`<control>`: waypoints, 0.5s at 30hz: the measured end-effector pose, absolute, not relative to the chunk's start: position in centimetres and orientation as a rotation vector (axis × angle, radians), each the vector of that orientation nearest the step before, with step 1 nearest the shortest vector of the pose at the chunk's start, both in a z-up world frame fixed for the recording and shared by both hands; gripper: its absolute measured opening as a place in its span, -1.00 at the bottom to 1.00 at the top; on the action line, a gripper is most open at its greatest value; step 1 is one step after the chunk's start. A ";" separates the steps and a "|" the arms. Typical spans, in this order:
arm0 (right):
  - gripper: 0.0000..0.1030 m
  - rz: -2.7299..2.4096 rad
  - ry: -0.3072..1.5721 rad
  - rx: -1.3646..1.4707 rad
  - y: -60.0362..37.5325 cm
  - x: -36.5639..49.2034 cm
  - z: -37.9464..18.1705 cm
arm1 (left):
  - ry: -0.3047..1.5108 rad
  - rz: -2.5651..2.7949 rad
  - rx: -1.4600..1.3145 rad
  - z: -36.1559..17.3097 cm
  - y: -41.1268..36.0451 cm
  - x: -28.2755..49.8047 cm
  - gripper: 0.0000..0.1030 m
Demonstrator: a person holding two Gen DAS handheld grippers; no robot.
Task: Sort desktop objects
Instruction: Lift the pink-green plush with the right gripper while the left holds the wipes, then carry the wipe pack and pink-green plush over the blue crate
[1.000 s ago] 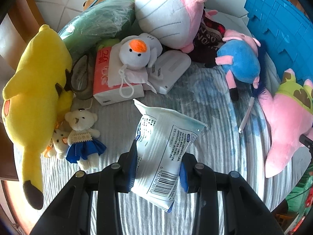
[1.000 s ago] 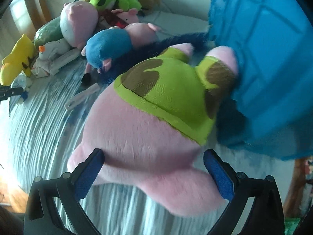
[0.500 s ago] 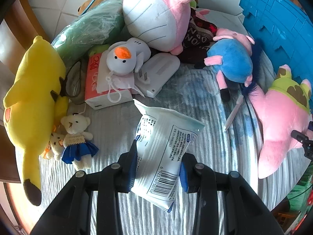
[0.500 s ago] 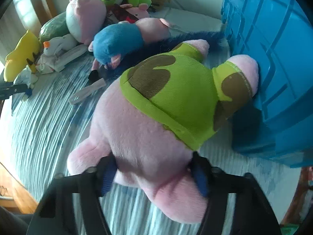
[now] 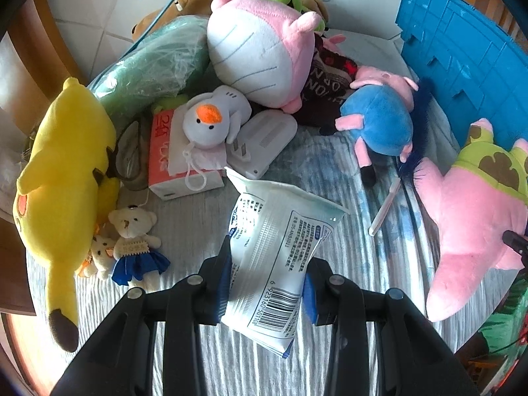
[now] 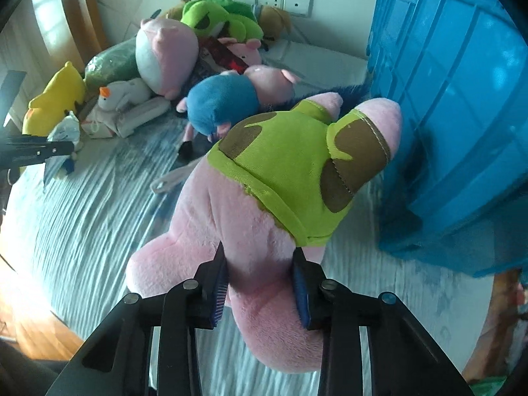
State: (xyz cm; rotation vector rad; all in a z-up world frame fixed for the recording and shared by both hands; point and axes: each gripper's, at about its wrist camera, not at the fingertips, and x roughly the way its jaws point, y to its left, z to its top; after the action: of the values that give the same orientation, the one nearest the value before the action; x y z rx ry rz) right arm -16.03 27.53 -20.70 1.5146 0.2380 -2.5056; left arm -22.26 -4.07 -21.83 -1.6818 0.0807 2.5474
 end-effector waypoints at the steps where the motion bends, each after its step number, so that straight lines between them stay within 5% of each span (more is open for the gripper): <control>1: -0.38 -2.514 0.236 1.506 27.4 -15.8 -20.3 | 0.082 2.547 -1.676 -21.7 -4.1 -22.3 -0.32; 15: -0.55 -2.601 0.254 1.345 25.5 -13.2 -11.6 | 0.093 2.566 -1.524 -16.0 -2.3 -22.5 -0.32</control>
State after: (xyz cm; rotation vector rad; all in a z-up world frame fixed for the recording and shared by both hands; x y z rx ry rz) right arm -13.17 25.54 -11.56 1.3452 0.2535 -2.6013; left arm -22.52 -2.32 -16.01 -1.5239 0.0931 2.5658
